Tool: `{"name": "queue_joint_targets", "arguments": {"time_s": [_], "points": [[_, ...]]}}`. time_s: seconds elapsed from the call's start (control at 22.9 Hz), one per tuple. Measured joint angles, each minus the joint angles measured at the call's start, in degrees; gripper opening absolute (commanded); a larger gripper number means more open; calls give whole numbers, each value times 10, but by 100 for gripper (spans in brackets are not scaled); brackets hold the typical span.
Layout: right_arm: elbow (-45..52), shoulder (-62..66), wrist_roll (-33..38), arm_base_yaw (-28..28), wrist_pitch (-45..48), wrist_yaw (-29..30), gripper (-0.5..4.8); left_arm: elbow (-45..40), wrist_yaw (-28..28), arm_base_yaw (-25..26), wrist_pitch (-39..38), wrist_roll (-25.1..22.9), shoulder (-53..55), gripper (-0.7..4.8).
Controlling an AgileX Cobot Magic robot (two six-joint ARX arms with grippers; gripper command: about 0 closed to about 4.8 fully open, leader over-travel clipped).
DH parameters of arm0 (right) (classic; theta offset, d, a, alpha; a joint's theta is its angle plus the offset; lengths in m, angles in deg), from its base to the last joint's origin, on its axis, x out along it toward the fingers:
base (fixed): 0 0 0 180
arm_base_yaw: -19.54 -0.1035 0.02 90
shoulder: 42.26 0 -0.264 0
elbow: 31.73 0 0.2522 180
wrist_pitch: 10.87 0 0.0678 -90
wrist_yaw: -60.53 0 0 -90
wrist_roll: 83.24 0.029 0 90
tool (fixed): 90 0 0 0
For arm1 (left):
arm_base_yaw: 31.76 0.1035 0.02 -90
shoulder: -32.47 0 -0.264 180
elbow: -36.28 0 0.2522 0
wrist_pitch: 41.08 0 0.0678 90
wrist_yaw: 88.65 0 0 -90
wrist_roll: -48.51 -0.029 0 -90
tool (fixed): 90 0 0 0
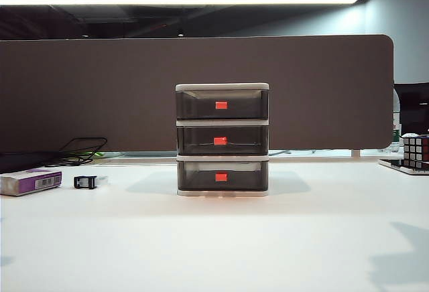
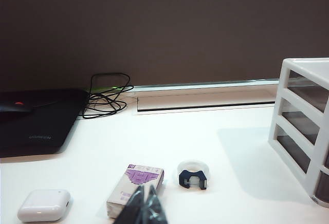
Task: Open the second layer of the drawer on the table, pick up the earphone case on the table and put it in, and finally close the drawer.
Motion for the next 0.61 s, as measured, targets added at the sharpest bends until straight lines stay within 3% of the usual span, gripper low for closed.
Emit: {"name": "queue_joint_targets", "arguments": {"time_s": [0.61], "points": [[0, 0, 0, 0, 0, 0, -4, 0, 0, 0, 0, 12, 0, -5]]}}
